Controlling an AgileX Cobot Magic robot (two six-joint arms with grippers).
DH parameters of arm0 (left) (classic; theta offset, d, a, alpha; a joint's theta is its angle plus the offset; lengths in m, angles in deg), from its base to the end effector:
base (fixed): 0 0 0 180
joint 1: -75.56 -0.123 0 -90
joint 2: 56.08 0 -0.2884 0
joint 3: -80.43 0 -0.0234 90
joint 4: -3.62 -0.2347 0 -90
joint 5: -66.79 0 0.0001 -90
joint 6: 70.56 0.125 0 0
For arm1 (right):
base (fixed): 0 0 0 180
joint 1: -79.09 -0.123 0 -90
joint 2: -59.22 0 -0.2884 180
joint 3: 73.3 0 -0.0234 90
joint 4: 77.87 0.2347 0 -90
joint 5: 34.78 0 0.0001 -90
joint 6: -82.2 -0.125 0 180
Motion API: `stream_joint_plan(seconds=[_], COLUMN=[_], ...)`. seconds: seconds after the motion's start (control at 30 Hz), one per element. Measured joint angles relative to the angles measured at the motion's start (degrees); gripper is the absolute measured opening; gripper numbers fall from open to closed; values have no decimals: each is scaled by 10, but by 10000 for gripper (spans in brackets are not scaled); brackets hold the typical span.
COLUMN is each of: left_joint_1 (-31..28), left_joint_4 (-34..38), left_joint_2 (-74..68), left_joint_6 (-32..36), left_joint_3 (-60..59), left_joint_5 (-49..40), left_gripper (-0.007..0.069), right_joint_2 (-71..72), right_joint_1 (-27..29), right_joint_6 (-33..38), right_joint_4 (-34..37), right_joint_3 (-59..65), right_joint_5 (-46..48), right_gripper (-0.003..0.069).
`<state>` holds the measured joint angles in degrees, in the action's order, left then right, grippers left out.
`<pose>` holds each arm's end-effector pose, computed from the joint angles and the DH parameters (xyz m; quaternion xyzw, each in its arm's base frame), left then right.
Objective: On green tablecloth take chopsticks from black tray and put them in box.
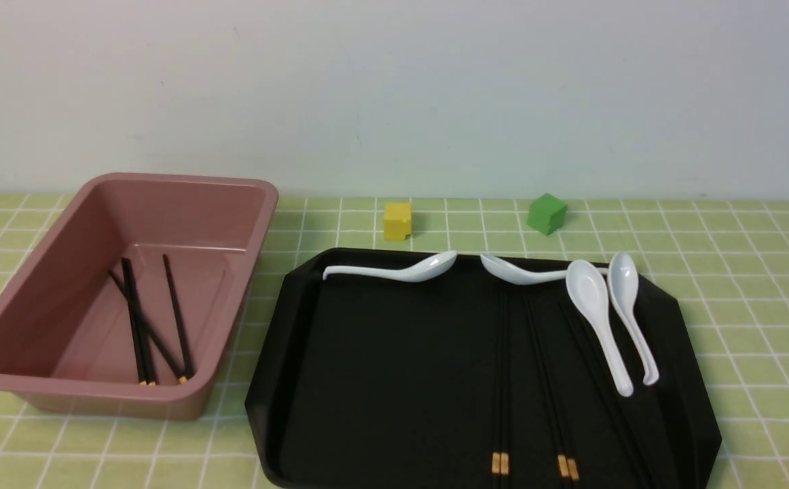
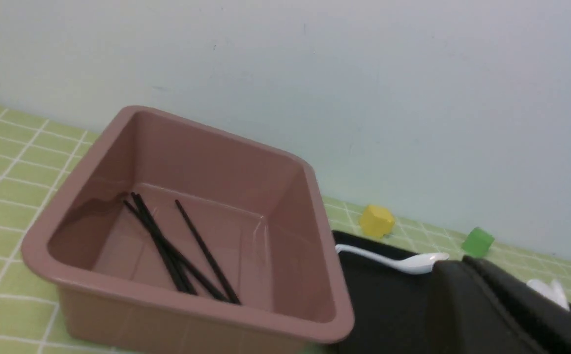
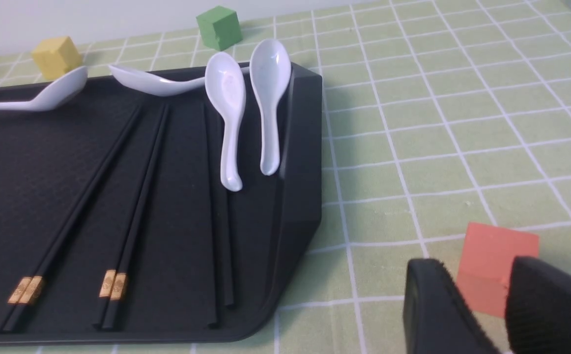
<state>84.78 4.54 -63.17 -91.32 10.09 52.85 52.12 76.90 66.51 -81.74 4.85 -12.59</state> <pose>0.0619 -0.0105 0.2294 -0.0761 0.7114 -0.1873 0.6730 0.0651 -0.0007 0.1640 0.0772 0.8022 0.0635 0.5887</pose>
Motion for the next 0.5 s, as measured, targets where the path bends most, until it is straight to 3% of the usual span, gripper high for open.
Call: stream_joint_plan(seconds=[0.2,0.5], left_joint_1=[0,0], left_joint_4=[-42,-47], left_joint_2=[1,1], left_joint_6=[0,0], left_joint_3=[-81,-87], left_joint_5=[-22,-85], left_gripper=[-13,-12], right_joint_2=[0,0], right_joint_1=[0,0], right_joint_6=[0,0], right_joint_4=[0,0], right_joint_3=[0,0], right_joint_5=[0,0], right_gripper=[240,240])
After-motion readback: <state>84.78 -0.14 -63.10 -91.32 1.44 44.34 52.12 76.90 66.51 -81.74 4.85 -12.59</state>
